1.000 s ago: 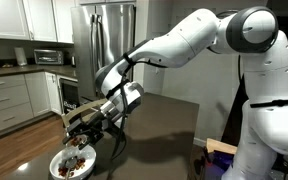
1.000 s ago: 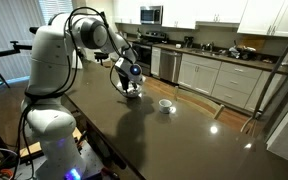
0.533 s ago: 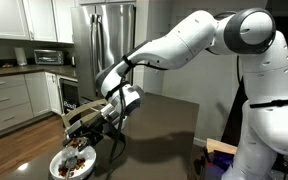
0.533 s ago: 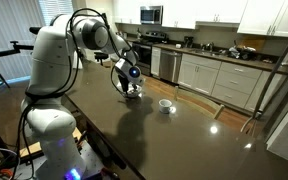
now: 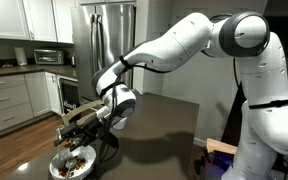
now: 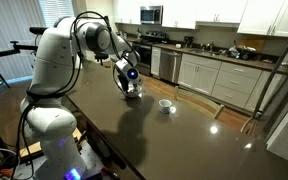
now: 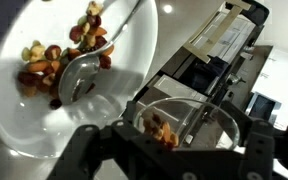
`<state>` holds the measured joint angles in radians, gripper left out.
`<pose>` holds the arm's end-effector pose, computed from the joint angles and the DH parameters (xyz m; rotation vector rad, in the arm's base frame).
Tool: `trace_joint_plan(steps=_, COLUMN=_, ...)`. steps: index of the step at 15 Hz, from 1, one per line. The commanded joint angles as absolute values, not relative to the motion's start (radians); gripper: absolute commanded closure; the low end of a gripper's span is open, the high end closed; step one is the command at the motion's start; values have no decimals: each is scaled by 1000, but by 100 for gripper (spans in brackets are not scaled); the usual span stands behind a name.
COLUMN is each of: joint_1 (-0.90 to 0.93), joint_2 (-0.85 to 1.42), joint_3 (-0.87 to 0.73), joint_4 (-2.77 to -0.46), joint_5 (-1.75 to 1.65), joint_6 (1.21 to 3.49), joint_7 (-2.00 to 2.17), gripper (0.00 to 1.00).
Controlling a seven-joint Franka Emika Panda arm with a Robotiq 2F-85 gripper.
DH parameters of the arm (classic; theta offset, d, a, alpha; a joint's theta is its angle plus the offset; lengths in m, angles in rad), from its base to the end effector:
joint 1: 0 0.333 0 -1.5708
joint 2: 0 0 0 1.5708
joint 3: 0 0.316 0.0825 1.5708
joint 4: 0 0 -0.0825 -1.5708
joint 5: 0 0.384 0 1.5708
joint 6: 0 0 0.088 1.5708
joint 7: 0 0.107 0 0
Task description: Pick up the glass cup and pour some of its contents in the bowl
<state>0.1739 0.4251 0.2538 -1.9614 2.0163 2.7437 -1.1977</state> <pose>0.5699 0.2141 0.2594 -2.1403 0.3370 -0.6141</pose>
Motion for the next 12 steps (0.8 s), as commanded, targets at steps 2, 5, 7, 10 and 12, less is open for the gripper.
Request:
trace_joint_plan(steps=2, joint_1=194, joint_2=420, joint_3=240, joint_4=-1943, joint_5=2150, joint_6=2758, joint_7=-1345, gripper=41)
trace_joint_plan(steps=5, joint_1=196, joint_2=414, joint_3=227, joint_4=-1952, joint_5=2203, joint_6=2747, joint_7=-1410, gripper=41)
trace_joint_plan(steps=7, joint_1=195, joint_2=413, joint_3=220, joint_4=-1955, joint_5=2222, joint_6=2743, joint_7=-1439, gripper=41)
trace_joint_plan(steps=10, joint_1=194, joint_2=417, joint_3=211, joint_4=-1953, joint_5=2236, joint_6=2738, joint_7=-1467, gripper=41)
trace_joint_plan(steps=12, joint_1=194, joint_2=419, joint_3=207, joint_4=-1951, joint_5=2240, joint_6=2738, joint_7=-1477, gripper=41)
